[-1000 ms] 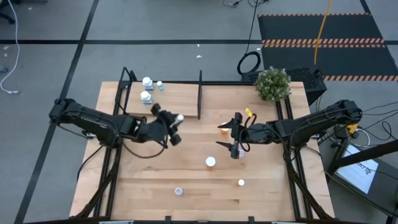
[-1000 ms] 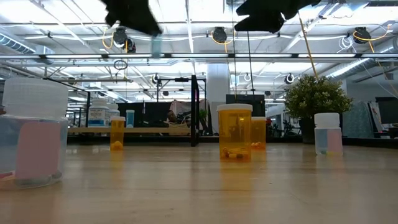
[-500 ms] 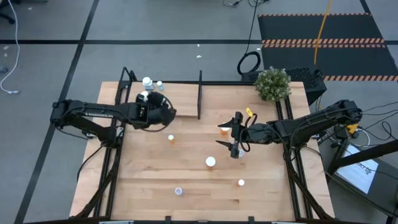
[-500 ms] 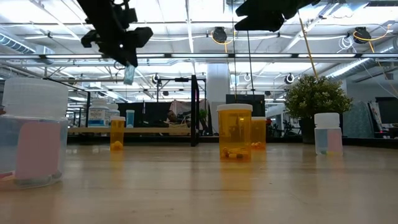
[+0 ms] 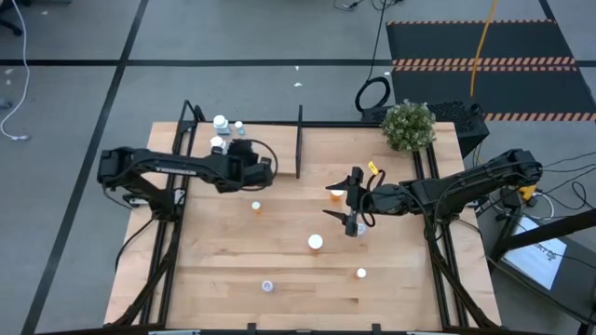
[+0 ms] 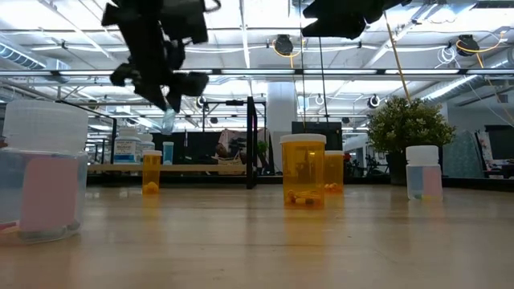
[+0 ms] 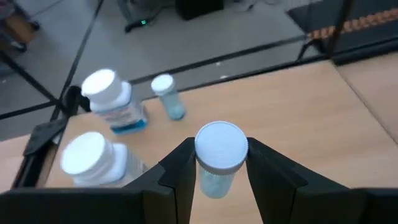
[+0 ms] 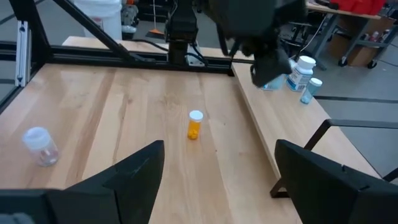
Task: Pick and place medicine bottles onto shelf by color
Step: Put the blue pill bottle aligned with the other blue pill bottle on the shelf
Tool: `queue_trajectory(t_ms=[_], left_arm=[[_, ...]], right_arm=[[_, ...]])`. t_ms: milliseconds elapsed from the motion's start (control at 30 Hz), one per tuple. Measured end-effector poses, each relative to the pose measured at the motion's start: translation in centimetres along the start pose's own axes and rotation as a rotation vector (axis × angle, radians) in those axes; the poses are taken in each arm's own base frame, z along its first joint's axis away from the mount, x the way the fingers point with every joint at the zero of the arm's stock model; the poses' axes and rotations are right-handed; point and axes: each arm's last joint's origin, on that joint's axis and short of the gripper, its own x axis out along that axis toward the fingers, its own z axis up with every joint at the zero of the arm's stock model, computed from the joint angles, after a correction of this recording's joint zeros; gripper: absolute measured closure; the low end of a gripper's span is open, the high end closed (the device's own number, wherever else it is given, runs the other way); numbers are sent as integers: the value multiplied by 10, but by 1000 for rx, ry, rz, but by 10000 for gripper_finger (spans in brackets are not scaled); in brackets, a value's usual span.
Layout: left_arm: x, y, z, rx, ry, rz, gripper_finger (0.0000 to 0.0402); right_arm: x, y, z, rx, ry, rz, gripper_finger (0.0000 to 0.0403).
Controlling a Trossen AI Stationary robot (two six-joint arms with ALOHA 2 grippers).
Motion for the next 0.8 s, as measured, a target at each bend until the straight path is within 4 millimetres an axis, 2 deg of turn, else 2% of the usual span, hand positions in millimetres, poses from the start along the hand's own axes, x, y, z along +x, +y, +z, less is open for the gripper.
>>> queue_trajectory(t_ms=[133,200,367,500,800], left_arm=[[10,3,-9,-32,-13,57,268],[18,9,-20,-32,-3,92,268],[31,18,-35,-54,3,130,268],[38,20,-34,-66,0,141,268],[64,22,-38,-124,1,95,268]], right_arm=[[0,0,0,-9,-3,1,106],[1,0,-2,-13,-16,3,106],[3,1,-14,-17,-29,4,106],[4,1,-20,-14,-44,4,106],[4,1,-19,-7,-69,4,106]])
